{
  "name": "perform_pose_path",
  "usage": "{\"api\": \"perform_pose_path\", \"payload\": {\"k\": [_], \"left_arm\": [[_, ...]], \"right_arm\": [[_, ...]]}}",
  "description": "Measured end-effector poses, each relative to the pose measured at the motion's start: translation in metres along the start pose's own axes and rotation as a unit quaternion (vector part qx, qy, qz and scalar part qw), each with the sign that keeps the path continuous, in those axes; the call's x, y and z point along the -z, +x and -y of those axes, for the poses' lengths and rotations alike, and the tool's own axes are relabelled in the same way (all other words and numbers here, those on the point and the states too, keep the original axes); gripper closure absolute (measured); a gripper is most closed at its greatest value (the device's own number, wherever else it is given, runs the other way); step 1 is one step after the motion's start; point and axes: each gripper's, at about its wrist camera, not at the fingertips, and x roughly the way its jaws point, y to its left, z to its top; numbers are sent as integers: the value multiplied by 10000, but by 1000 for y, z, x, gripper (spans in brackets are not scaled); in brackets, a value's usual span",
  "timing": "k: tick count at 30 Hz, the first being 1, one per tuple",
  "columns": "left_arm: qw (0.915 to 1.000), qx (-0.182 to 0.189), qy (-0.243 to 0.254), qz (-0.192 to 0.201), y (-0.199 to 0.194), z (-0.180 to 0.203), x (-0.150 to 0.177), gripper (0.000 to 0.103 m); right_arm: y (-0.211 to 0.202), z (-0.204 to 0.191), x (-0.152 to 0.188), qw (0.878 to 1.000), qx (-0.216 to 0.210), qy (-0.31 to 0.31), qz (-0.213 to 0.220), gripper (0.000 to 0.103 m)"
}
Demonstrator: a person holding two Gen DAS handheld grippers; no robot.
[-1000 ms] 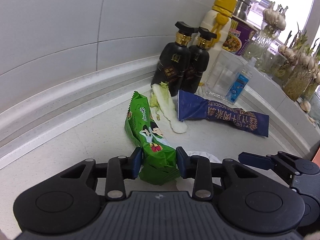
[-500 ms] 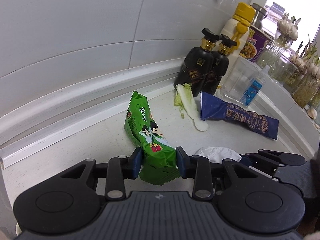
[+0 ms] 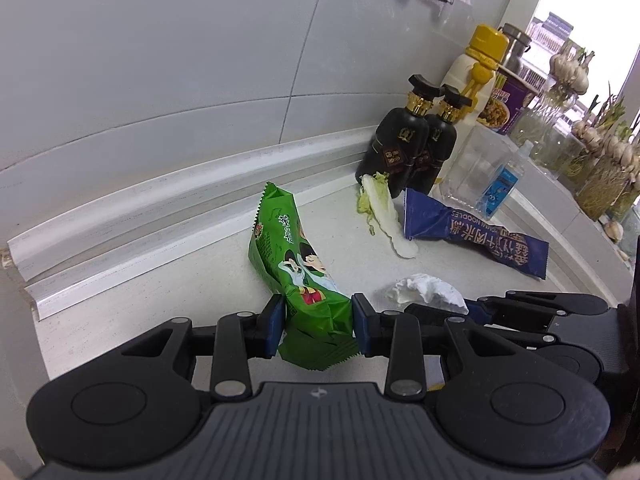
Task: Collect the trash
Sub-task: 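Lift the snack bag and tissue and carry both over the white bin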
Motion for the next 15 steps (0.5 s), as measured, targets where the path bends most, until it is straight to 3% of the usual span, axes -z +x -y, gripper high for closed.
{"api": "perform_pose_path", "payload": {"k": [15], "left_arm": [[9996,49,-211,162,-44,-17,18,71]], "right_arm": [[-37,-21,3,9998,24,-98,147,89]]}}
